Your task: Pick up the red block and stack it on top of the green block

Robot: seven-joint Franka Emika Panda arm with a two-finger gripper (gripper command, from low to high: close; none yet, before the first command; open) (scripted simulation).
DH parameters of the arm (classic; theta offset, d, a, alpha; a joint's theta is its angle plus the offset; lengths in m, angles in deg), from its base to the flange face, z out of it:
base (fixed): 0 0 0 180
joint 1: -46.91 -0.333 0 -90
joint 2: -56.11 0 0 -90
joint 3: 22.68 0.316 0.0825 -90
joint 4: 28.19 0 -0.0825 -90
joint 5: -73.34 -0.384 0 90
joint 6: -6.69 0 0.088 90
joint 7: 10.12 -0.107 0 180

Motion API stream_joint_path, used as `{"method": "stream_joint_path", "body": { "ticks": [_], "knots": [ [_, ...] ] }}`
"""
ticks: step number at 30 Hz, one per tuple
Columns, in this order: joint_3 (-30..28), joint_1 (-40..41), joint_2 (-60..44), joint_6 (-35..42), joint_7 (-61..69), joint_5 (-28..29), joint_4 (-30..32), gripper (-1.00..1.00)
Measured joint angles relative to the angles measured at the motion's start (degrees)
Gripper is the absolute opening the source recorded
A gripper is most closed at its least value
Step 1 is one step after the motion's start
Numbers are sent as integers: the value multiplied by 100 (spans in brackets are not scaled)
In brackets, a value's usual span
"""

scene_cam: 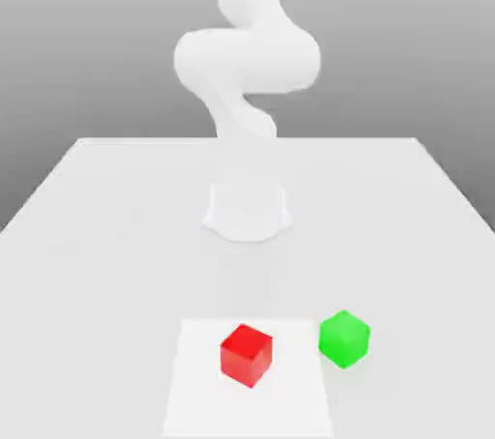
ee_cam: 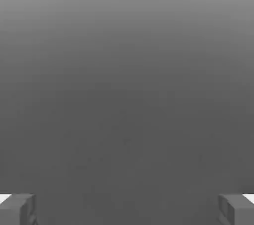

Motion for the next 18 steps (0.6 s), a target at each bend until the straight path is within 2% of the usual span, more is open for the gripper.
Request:
{"method": "stream_joint_path", "body": {
  "ticks": [10, 18],
  "knots": [
    [-907, -931, -2089, -1160, 2647, -263, 1070, 0],
    [-1153, -1215, -3706, -2071, 4625, -342, 1910, 0]
  ]
}}
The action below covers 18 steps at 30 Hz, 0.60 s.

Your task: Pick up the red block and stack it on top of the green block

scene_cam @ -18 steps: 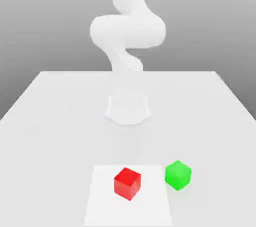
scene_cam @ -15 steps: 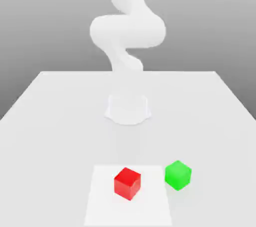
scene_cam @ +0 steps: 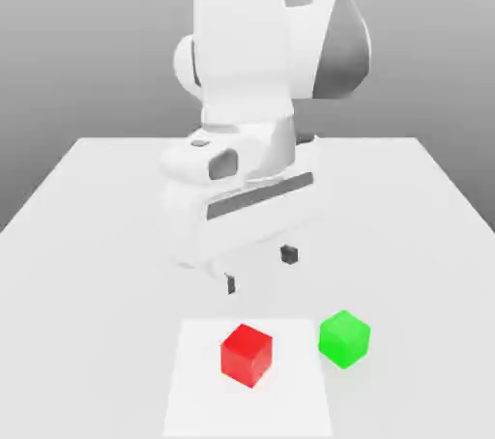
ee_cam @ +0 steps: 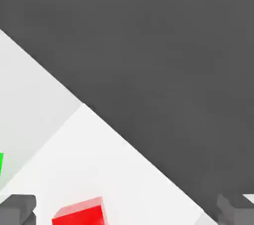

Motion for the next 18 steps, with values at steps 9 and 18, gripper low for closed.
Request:
{"method": "stream_joint_path", "body": {
  "ticks": [9, 18],
  "knots": [
    [513, 367, -1724, -1290, 1208, -603, 147, 0],
    [556, 409, -1761, -1313, 1214, -606, 143, -100]
  ]
}}
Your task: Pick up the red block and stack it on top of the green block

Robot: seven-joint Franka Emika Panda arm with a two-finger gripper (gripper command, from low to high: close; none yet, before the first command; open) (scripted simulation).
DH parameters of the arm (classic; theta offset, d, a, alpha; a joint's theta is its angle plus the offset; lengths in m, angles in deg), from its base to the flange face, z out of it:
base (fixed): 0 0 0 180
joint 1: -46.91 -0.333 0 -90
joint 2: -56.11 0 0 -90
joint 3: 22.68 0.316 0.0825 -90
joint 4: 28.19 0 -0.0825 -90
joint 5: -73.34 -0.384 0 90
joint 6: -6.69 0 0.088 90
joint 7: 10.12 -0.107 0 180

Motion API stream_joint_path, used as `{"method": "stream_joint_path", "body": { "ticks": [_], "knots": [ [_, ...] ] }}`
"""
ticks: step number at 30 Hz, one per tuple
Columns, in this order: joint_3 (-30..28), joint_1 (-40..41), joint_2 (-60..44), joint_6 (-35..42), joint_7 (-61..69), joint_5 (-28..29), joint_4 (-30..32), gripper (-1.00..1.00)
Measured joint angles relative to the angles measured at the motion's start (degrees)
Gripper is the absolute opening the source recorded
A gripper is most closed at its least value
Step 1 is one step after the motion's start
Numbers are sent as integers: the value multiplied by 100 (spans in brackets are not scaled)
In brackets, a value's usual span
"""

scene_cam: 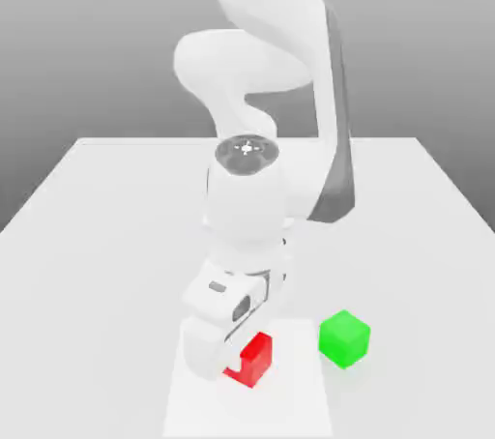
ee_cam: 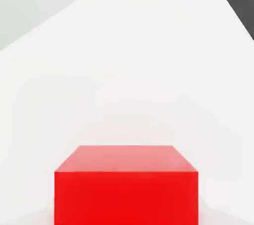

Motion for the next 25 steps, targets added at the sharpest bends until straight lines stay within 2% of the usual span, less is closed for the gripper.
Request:
{"method": "stream_joint_path", "body": {
  "ticks": [6, 14, 16, 21, 22, 25],
  "knots": [
    [-305, -219, 1066, 873, -617, 790, 178, -100],
    [392, -1235, 1989, 1496, -1610, 1057, 476, -100],
    [504, -1345, 1917, 1391, -1702, 1031, 503, -100],
    [543, -1425, 1050, 550, -1628, 877, 477, -100],
    [548, -1416, 884, 389, -1617, 859, 473, 100],
    [548, -1416, 884, 390, -1617, 859, 473, 100]
  ]
}}
